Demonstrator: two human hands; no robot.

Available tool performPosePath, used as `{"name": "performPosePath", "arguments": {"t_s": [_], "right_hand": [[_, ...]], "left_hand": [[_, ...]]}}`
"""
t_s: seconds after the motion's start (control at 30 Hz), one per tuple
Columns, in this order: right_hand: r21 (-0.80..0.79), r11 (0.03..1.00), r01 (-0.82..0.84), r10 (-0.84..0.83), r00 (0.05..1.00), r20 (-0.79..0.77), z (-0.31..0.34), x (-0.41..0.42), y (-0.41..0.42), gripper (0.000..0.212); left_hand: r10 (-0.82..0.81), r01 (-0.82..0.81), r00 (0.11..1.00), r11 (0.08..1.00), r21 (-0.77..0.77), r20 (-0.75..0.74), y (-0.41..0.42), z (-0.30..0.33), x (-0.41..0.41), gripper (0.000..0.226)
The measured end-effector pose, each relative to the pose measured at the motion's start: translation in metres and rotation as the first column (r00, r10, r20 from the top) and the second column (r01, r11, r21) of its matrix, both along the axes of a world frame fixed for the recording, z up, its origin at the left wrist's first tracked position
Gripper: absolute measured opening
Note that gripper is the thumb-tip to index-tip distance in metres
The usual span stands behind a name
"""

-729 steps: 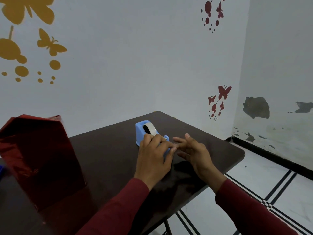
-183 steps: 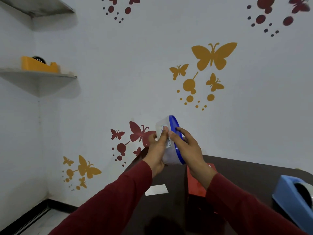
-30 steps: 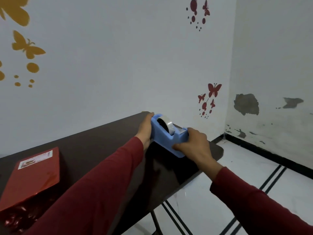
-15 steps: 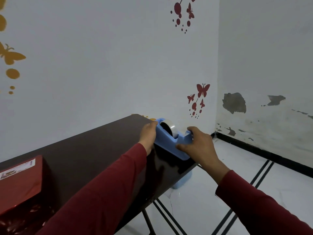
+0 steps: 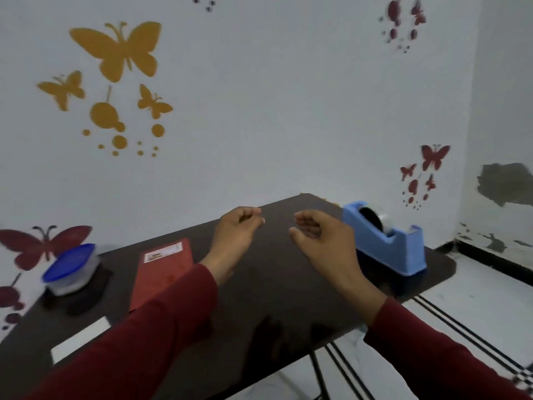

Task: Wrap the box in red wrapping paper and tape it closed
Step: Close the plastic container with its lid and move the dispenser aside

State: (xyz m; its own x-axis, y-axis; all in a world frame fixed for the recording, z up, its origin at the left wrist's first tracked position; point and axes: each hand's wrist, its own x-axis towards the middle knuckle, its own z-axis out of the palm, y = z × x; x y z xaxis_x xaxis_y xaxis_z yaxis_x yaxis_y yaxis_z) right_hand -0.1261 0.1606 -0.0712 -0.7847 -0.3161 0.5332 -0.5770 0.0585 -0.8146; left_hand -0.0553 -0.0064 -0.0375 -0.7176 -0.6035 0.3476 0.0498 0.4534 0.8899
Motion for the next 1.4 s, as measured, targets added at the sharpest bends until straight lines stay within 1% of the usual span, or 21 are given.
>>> {"name": "performPosePath", "arguments": {"t_s": [0.1,0.17,0.23,0.3,0.37,0.4,0.43,0.5,0.57,0.63,0.7,0.83,1.0,1.17,1.23,1.3,1.37,1.4], "right_hand": [[-0.005,0.994,-0.107,0.107,0.992,0.071,-0.001,0.028,-0.047,0.026],[0.057,0.981,-0.188,0.179,0.975,0.128,-0.005,0.047,-0.079,0.030],[0.152,0.949,-0.275,0.242,0.948,0.206,-0.011,0.066,-0.110,0.041],[0.221,0.912,-0.346,0.273,0.912,0.305,-0.017,0.079,-0.133,0.057],[0.218,0.883,-0.416,0.300,0.857,0.418,-0.023,0.088,-0.149,0.069],[0.210,0.870,-0.446,0.313,0.829,0.463,-0.026,0.093,-0.157,0.070],[0.203,0.861,-0.466,0.319,0.806,0.498,-0.029,0.097,-0.164,0.068],[0.172,0.857,-0.485,0.325,0.769,0.551,-0.035,0.103,-0.176,0.053],[0.154,0.873,-0.464,0.313,0.773,0.552,-0.039,0.106,-0.186,0.036],[0.121,0.895,-0.429,0.300,0.781,0.548,-0.039,0.101,-0.195,0.026],[0.089,0.915,-0.394,0.284,0.784,0.552,-0.031,0.089,-0.202,0.021],[0.136,0.936,-0.325,0.211,0.826,0.523,-0.005,0.046,-0.222,0.017],[0.174,0.936,-0.307,0.168,0.823,0.543,-0.004,0.003,-0.249,0.016],[0.151,0.938,-0.311,0.168,0.794,0.585,-0.025,-0.013,-0.262,0.016],[0.150,0.937,-0.316,0.172,0.789,0.590,-0.031,-0.017,-0.265,0.021],[0.166,0.932,-0.322,0.175,0.802,0.571,-0.028,-0.014,-0.262,0.035],[0.193,0.937,-0.290,0.157,0.847,0.508,-0.019,-0.005,-0.253,0.054],[0.185,0.945,-0.271,0.160,0.873,0.462,-0.014,0.000,-0.247,0.055]], "left_hand": [[0.143,-0.143,0.990,0.990,0.004,0.005,-0.042,-0.001,0.056,0.014],[0.260,-0.260,0.965,0.965,-0.013,0.022,-0.071,-0.008,0.095,0.015],[0.384,-0.384,0.923,0.923,0.012,0.039,-0.101,-0.018,0.130,0.018],[0.447,-0.451,0.892,0.883,0.132,0.060,-0.119,-0.030,0.152,0.016],[0.440,-0.451,0.891,0.838,0.307,0.110,-0.130,-0.045,0.161,0.011],[0.407,-0.423,0.904,0.815,0.397,0.128,-0.135,-0.054,0.164,0.010],[0.365,-0.376,0.923,0.790,0.485,0.122,-0.139,-0.063,0.164,0.014],[0.294,-0.277,0.953,0.738,0.615,0.076,-0.137,-0.074,0.160,0.021],[0.278,-0.218,0.961,0.715,0.664,0.016,-0.134,-0.078,0.149,0.024],[0.274,-0.199,0.962,0.734,0.649,-0.015,-0.134,-0.073,0.135,0.024],[0.266,-0.183,0.963,0.754,0.631,-0.037,-0.139,-0.065,0.116,0.026],[0.234,-0.157,0.971,0.767,0.622,-0.043,-0.157,-0.049,0.071,0.027],[0.235,-0.195,0.972,0.764,0.615,0.017,-0.186,-0.049,0.024,0.023],[0.224,-0.226,0.971,0.765,0.603,0.080,-0.200,-0.063,0.011,0.026],[0.218,-0.220,0.973,0.776,0.591,0.075,-0.202,-0.064,0.012,0.026],[0.220,-0.227,0.972,0.790,0.569,0.083,-0.203,-0.063,0.016,0.024],[0.231,-0.245,0.969,0.824,0.511,0.092,-0.207,-0.062,0.022,0.024],[0.253,-0.274,0.962,0.848,0.453,0.107,-0.208,-0.060,0.027,0.022]]}}
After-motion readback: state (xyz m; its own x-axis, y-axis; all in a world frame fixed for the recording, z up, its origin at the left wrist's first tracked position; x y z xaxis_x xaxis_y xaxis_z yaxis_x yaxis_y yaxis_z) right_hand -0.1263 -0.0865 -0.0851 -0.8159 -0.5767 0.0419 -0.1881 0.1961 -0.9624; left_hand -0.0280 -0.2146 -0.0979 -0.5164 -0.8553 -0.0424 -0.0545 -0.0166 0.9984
